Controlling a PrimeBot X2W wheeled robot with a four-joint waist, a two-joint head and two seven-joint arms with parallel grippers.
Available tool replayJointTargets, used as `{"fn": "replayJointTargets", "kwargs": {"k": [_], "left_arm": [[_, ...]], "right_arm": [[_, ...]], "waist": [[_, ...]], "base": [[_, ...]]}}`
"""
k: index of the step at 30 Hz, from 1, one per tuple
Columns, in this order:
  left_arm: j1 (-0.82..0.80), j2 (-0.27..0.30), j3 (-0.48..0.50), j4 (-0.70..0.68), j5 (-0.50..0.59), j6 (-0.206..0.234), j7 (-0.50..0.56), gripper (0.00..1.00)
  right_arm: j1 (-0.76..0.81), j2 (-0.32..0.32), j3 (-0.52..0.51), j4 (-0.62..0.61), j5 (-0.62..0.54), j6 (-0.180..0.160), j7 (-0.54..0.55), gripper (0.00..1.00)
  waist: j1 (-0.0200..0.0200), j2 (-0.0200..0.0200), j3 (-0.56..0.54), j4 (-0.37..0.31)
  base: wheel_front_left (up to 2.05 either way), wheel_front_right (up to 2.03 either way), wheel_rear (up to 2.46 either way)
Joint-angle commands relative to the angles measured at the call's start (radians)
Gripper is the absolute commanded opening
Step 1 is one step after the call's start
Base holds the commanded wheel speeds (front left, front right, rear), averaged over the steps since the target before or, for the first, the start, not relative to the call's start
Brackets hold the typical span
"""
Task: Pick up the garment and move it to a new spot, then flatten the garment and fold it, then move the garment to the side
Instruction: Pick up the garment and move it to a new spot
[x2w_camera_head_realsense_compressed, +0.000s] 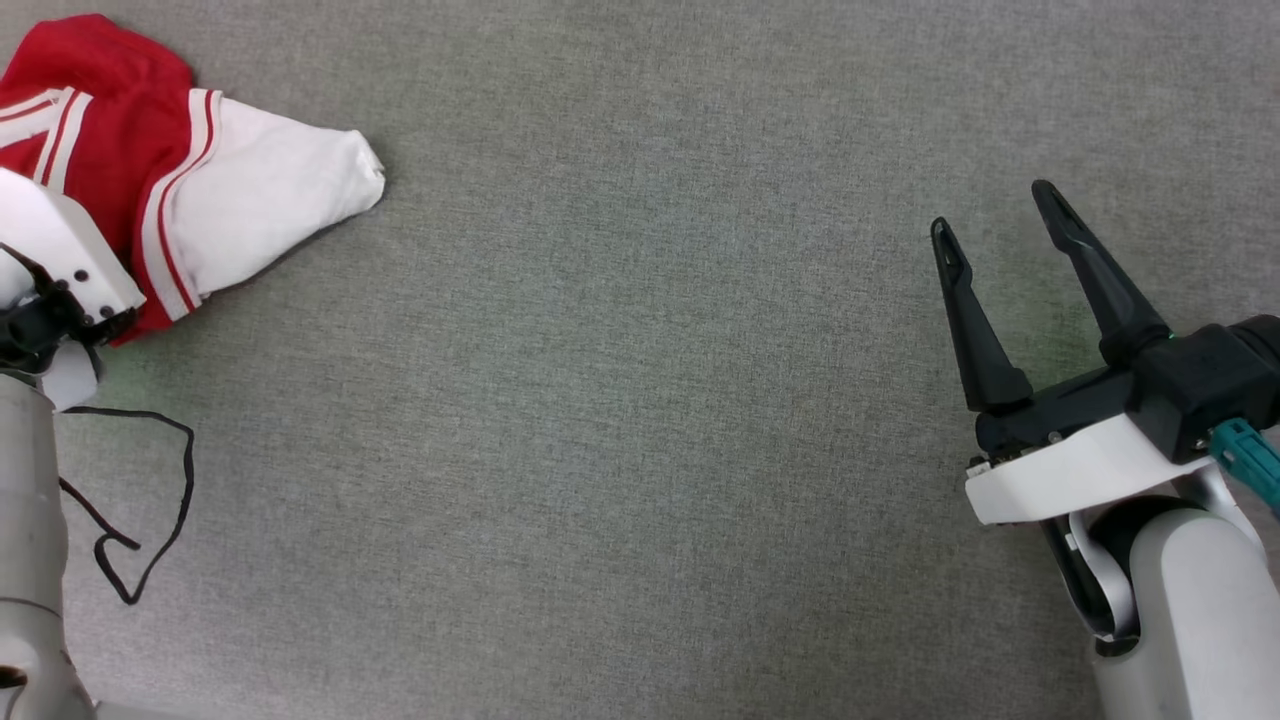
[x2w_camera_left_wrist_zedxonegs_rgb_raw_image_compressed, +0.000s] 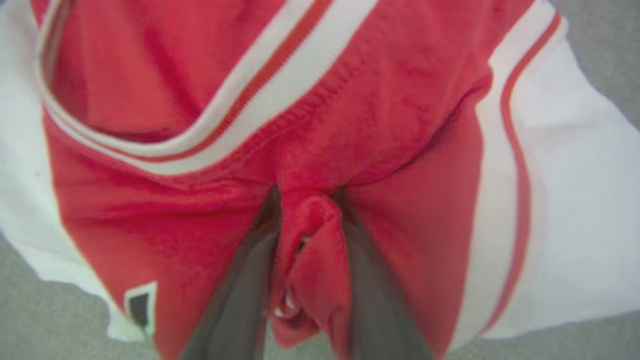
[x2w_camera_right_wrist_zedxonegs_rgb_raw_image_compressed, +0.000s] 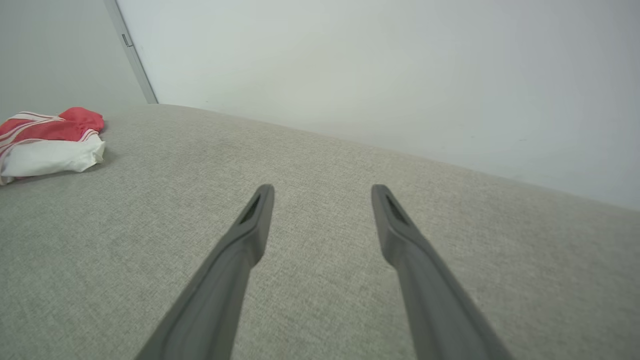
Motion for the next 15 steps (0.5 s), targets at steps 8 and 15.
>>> {"fn": "replayJointTargets", "kwargs": {"k": [8, 15], "left_arm": [[0.038, 0.0, -0.041, -0.029, 0.067, 0.029, -0.231, 0.0], [0.026, -0.008, -0.075, -0.096, 0.118, -0.007, -0.589, 0.0]], "right_arm": [[0.028, 0.013, -0.015, 0.02, 0.015, -0.001, -0.009, 1.0], [0.093, 0.047, -0.044, 0.04, 0.028, -0.001, -0.028, 1.0]], "waist": [[-0.0001, 0.0, -0.097, 0.025], [-0.0001, 0.0, -0.254, 0.041]], "base": [[0.0, 0.0, 0.0], [0.0, 0.0, 0.0]]}}
